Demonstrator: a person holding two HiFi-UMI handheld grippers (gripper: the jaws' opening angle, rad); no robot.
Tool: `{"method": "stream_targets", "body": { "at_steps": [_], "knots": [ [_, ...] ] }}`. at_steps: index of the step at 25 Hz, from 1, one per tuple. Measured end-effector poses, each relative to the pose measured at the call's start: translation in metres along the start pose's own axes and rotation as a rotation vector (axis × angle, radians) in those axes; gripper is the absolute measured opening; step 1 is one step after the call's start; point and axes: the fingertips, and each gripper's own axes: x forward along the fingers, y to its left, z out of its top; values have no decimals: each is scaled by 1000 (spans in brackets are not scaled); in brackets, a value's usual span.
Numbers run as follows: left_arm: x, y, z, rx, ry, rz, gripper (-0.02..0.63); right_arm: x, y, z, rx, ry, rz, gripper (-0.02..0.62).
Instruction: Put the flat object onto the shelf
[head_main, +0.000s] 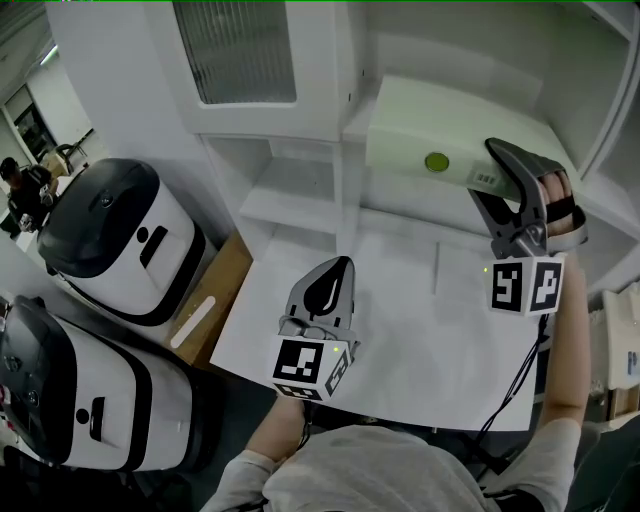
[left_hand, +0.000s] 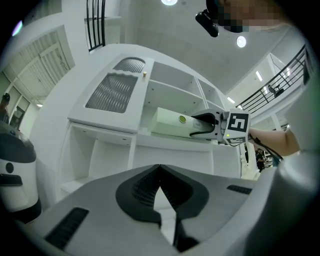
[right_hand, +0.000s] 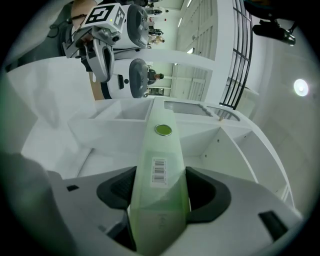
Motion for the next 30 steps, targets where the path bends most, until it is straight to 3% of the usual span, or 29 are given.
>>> {"method": "stream_targets", "body": {
  "at_steps": [14,23,30],
  "knots": [
    [-19,18,1,4,-2,97,14,31,3,-16,3,43,24,295],
    [-26,17,2,4,-6,94,14,25,-2,-17,60,85,-7,322],
    [-27,14,1,8,-2,82,14,-2,-7,-1,99,24,-22,322]
  ]
}}
